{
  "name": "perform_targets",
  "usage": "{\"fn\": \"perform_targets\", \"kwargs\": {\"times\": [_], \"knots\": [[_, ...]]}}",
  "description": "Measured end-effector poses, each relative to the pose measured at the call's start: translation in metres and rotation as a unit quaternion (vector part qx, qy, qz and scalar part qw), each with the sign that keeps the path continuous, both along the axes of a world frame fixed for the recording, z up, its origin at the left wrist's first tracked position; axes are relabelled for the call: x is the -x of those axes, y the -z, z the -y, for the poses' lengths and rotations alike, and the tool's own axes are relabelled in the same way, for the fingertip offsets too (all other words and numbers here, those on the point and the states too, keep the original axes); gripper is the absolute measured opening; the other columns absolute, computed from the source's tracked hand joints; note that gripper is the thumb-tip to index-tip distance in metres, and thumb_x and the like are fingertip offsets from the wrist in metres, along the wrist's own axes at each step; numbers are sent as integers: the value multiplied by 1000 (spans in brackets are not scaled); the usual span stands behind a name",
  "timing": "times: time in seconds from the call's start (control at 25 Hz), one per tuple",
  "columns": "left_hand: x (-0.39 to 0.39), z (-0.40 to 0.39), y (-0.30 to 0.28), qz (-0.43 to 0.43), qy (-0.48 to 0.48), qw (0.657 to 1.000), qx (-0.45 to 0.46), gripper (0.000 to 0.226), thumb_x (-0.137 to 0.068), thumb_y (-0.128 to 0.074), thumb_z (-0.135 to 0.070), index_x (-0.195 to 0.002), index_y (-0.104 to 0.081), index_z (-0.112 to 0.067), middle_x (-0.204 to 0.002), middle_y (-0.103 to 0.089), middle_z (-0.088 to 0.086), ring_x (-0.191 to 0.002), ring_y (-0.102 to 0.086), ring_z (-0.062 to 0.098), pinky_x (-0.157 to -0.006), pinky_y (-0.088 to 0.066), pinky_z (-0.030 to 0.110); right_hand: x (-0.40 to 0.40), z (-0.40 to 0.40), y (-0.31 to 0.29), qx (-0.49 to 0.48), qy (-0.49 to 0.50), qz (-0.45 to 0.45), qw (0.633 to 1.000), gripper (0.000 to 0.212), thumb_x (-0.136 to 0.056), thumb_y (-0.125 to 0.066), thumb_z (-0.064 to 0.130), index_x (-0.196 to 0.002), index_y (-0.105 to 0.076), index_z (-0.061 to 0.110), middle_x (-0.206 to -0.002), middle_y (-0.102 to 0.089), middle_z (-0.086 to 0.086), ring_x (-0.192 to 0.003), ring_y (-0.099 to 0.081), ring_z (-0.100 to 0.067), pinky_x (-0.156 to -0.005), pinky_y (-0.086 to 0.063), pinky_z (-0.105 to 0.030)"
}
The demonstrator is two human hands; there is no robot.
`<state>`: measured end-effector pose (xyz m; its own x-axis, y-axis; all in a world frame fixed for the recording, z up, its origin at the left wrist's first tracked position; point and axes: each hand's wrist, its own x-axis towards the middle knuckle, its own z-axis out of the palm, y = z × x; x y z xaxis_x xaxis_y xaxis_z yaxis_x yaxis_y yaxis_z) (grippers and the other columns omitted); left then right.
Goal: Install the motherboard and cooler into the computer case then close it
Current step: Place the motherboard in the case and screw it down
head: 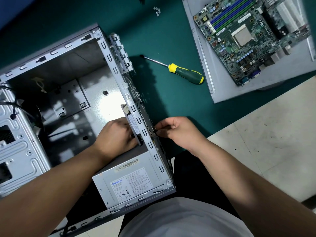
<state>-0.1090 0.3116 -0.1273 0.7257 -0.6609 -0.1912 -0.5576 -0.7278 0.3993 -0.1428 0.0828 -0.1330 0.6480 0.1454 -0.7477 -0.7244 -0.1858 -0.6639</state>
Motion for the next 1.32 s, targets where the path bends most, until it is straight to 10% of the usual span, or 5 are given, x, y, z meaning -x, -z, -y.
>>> {"fn": "perform_targets", "kwargs": {"times": [0.28, 0.52, 0.68, 0.96, 1.32], "knots": [[1, -2, 5, 10, 4, 1000, 0, 38, -82, -47, -35, -58, -66, -14, -62, -64, 4, -53, -62, 22, -54, -43, 21, -1, 8, -2, 51, 102, 81, 990, 22, -90, -72, 8, -89, -74, 30, -90, -78, 7, -84, -73, -5, -89, -57, -28], [-1, 1, 1, 40, 12, 999, 29, 34, -78, -46, -32, -50, -56, -15, -56, -58, 3, -43, -56, 20, -46, -40, 17, -74, 56, -7, 472, -97, 351, 803, 46, -87, -70, 32, -132, -59, 25, -132, -53, 0, -121, -49, -26, -102, -40, -41], [-1, 2, 2, 54, 5, 998, 37, 35, -79, -45, -34, -51, -56, -15, -57, -58, 2, -44, -55, 20, -46, -39, 18, -91, 66, -3, 443, -183, 278, 832, 44, -98, -62, 22, -141, -55, 19, -131, -53, -8, -121, -50, -32, -107, -40, -42], [-1, 0, 4, 49, -8, 998, 24, 41, -84, -45, -43, -59, -67, -18, -66, -65, 0, -51, -62, 20, -48, -47, 21, -70, 65, -64, 286, 75, 373, 879, 49, -87, -77, 27, -132, -57, 27, -112, -66, 10, -95, -64, -4, -80, -46, -7], [0, 1, 1, 78, 0, 997, 0, 41, -85, -50, -48, -65, -72, -21, -70, -68, -4, -54, -64, 16, -49, -46, 20, -64, 40, -87, 402, -54, 460, 790, 49, -97, -64, 35, -139, -44, 20, -114, -66, -8, -90, -66, -35, -63, -51, -37]]}}
